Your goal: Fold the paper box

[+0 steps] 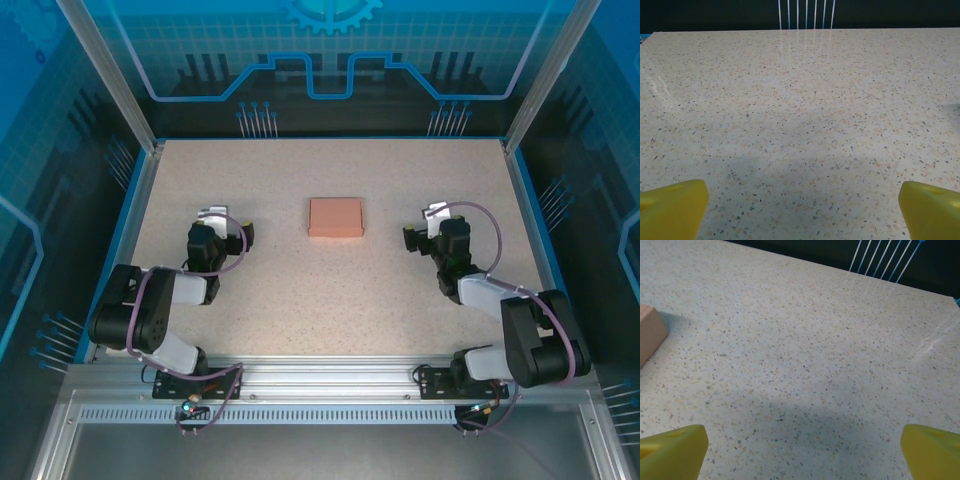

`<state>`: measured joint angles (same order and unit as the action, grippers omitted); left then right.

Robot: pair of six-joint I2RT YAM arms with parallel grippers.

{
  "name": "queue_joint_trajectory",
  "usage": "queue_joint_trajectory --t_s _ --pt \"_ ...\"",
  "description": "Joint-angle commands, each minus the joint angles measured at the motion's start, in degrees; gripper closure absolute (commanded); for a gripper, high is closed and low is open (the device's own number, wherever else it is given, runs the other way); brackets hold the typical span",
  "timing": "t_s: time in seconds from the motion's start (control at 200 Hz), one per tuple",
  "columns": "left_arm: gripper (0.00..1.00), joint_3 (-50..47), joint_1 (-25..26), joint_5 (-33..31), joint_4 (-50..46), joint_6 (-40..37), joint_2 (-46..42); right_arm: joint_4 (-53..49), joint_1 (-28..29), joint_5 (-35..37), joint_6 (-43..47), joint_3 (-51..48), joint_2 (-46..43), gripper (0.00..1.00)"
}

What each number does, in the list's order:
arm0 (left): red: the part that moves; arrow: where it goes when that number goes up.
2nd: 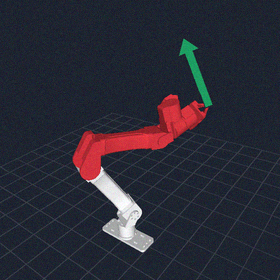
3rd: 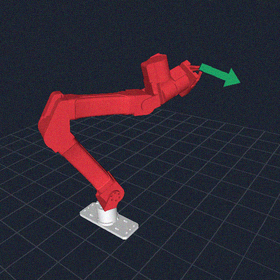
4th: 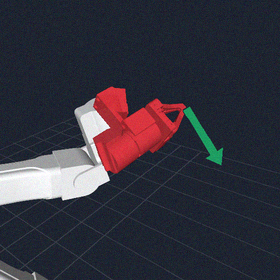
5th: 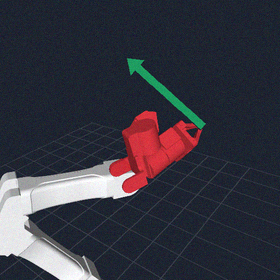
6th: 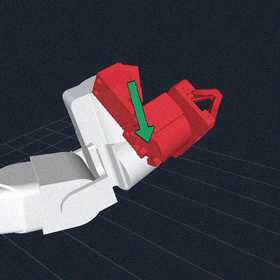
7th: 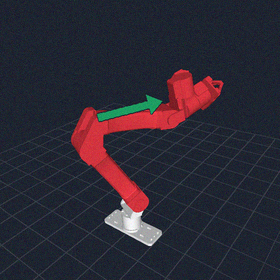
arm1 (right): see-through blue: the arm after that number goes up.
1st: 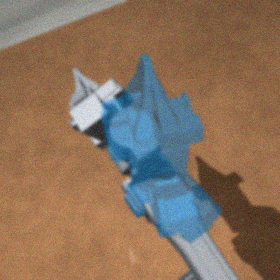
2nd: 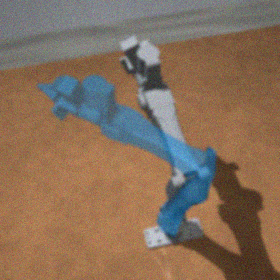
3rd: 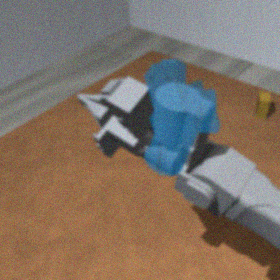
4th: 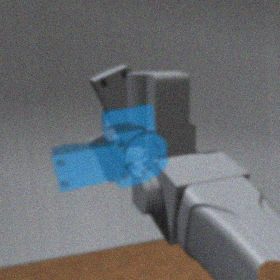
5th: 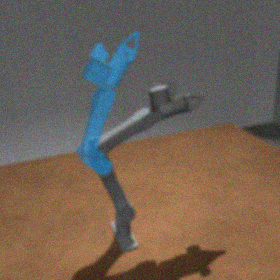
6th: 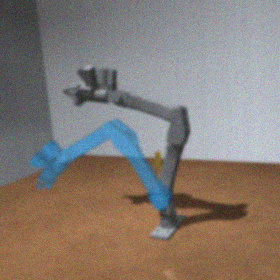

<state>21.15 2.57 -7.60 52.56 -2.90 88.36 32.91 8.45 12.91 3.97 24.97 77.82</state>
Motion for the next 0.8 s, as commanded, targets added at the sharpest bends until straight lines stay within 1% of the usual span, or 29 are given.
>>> queue_joint_trajectory --t_s 0.0,0.05,0.1,0.17,0.53,0.585,0.795 --pt "0.01 -0.4 -0.3 1.6 2.0 1.0 0.3 8.3 -2.4 -6.0 -1.8 -1.3 3.7 0.0" --pt "0.01 -0.4 -0.3 1.5 1.9 1.0 0.2 10.1 -2.9 -6.7 -2.1 -0.9 6.4 0.0" --pt "0.01 -0.4 -0.3 1.5 1.9 1.1 0.3 9.2 -3.9 -8.0 -3.0 0.3 8.0 0.0" --pt "0.01 -0.3 -0.3 1.2 1.7 1.2 0.3 8.8 -5.7 -10.5 -4.0 0.5 8.0 0.0" --pt "0.01 -0.3 -0.4 0.6 1.6 1.3 0.3 8.5 -5.6 -10.5 -3.8 0.5 8.0 0.0" --pt "0.01 -0.2 -0.4 0.6 1.6 1.3 0.4 10.6 -5.4 -11.3 -3.2 -0.4 8.4 0.0" --pt "0.01 -0.1 -0.4 0.4 1.5 1.4 0.4 10.2 -5.4 -11.6 -3.2 -0.3 8.4 0.0"
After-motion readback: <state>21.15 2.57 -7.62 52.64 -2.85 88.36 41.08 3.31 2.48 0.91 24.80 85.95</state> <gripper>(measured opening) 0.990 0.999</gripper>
